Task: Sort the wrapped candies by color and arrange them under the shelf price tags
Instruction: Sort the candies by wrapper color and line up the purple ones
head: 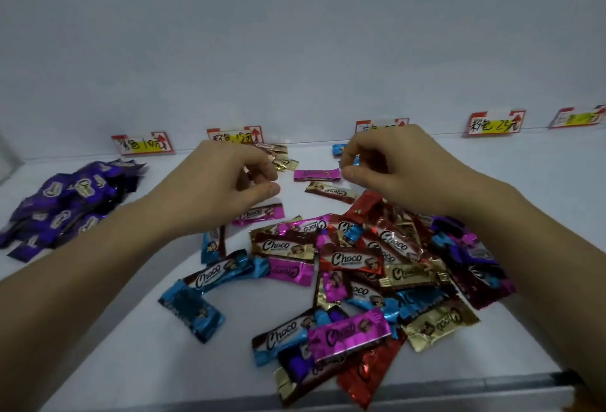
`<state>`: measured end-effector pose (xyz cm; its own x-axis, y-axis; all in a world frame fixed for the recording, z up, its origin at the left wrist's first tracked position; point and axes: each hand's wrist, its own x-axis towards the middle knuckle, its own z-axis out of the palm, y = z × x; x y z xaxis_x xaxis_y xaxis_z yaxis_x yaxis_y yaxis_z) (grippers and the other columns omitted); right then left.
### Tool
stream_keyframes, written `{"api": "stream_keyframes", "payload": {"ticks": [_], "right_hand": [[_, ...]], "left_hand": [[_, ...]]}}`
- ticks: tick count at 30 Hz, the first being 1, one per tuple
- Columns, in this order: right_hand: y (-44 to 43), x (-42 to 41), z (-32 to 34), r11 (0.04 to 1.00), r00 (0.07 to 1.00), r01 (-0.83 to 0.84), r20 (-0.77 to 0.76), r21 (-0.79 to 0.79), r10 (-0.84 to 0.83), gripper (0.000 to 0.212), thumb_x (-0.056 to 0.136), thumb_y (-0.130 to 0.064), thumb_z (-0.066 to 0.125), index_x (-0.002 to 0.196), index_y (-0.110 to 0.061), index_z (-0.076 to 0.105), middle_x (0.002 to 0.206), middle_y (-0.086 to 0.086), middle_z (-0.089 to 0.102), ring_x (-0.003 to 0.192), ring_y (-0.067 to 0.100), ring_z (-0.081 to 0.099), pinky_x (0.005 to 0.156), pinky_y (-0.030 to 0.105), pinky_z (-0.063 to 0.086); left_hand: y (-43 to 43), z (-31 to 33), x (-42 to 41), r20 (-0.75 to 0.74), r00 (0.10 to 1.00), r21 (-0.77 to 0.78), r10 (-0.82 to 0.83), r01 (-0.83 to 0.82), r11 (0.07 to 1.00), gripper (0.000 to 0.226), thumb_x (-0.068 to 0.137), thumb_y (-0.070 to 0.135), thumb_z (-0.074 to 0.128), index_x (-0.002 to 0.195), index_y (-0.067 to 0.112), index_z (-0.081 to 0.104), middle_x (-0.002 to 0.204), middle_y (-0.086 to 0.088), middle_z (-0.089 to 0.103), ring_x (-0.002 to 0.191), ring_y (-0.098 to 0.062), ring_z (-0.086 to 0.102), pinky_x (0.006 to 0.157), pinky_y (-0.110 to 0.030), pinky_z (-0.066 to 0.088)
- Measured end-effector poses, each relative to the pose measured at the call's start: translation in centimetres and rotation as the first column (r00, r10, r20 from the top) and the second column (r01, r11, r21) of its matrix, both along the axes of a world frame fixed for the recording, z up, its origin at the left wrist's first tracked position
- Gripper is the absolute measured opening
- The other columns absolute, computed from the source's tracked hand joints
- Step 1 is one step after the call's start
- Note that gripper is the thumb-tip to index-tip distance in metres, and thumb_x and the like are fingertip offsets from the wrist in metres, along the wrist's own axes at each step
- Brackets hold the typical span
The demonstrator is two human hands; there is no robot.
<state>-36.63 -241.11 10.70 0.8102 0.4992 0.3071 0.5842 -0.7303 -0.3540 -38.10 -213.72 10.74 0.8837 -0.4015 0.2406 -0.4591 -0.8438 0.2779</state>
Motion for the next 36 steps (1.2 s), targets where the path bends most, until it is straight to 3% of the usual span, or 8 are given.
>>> {"api": "stream_keyframes", "payload": {"ticks": [5,9,12,17,28,31,33,36], "right_hand": [[3.2,-2.8,0.3,0.990,0.988,-0.140,-0.064,0.002,0.140,0.015,0.094,-0.044,0.059,0.100,-0.034,0.068,0.070,-0.010,0.061,0.071,0.009,0.059,0.062,0.014,0.042],[5.6,-4.0,0.2,0.979,0.974,-0.204,-0.098,-0.005,0.203,0.022,0.092,-0.046,0.058,0.106,-0.035,0.070,0.074,-0.012,0.062,0.074,0.008,0.058,0.063,0.016,0.043],[7.7,-4.7,0.4,0.950,0.952,-0.284,-0.154,-0.132,0.264,0.030,0.093,-0.051,0.056,0.119,-0.040,0.065,0.089,-0.022,0.059,0.083,0.001,0.056,0.068,0.018,0.044],[11.1,-6.0,-0.7,0.880,0.934,-0.356,-0.153,-0.313,0.323,0.043,0.098,-0.056,0.045,0.138,-0.040,0.051,0.105,-0.014,0.055,0.094,0.002,0.047,0.082,0.025,0.043],[11.0,-6.1,-1.5,0.980,0.974,-0.197,-0.118,-0.012,0.194,0.006,0.095,-0.035,0.063,0.099,-0.035,0.067,0.090,-0.020,0.061,0.085,-0.001,0.055,0.070,0.015,0.045],[10.0,-5.6,-0.7,0.988,0.979,-0.127,-0.148,0.089,0.139,0.004,0.093,-0.030,0.069,0.091,-0.033,0.069,0.082,-0.021,0.065,0.084,-0.001,0.059,0.069,0.013,0.047],[9.2,-5.1,0.1,0.992,0.981,-0.077,-0.170,0.096,0.092,0.005,0.090,-0.032,0.072,0.085,-0.033,0.071,0.076,-0.020,0.066,0.077,-0.001,0.059,0.062,0.012,0.044],[7.3,-4.0,1.5,0.989,0.960,-0.015,-0.274,0.146,0.055,0.007,0.087,-0.031,0.076,0.080,-0.030,0.073,0.072,-0.011,0.070,0.067,0.003,0.063,0.061,0.017,0.050]], "left_hand": [[3.6,-0.1,-3.3,-0.024,1.000,-0.033,-0.019,0.018,0.999,0.023,0.086,0.049,0.065,0.101,0.034,0.073,0.081,0.022,0.065,0.080,0.000,0.060,0.062,-0.012,0.044],[6.0,-1.0,-4.4,-0.048,0.999,-0.043,-0.003,0.001,0.999,0.020,0.094,0.034,0.059,0.110,0.038,0.069,0.099,0.025,0.062,0.090,0.002,0.059,0.068,-0.015,0.043],[7.2,-1.9,-4.8,-0.149,0.988,0.038,-0.044,0.050,0.998,0.039,0.101,0.015,0.049,0.124,0.043,0.064,0.117,0.021,0.049,0.105,0.006,0.051,0.078,-0.014,0.043],[7.6,-2.2,-5.3,-0.188,0.981,0.083,-0.045,0.061,0.995,0.032,0.098,0.029,0.054,0.124,0.046,0.062,0.122,0.020,0.042,0.106,0.000,0.049,0.084,-0.023,0.049],[8.1,-2.3,-5.2,-0.189,0.977,-0.131,0.102,-0.128,0.983,0.005,0.087,0.040,0.070,0.089,0.039,0.066,0.083,0.022,0.063,0.076,0.004,0.054,0.058,-0.021,0.040],[7.0,-2.1,-5.5,-0.241,0.965,-0.357,0.105,-0.189,0.915,0.030,0.068,0.060,0.066,0.084,0.035,0.070,0.078,0.011,0.069,0.069,-0.008,0.060,0.063,-0.036,0.053],[6.4,-1.9,-5.6,-0.257,0.961,-0.473,0.097,-0.213,0.855,0.036,0.063,0.059,0.066,0.084,0.030,0.073,0.073,0.004,0.070,0.062,-0.010,0.060,0.061,-0.028,0.053],[5.4,-1.5,-5.3,-0.263,0.962,-0.448,0.079,-0.194,0.873,0.016,0.080,0.043,0.068,0.088,0.031,0.074,0.064,0.009,0.069,0.054,-0.001,0.057,0.054,-0.013,0.045]]}}
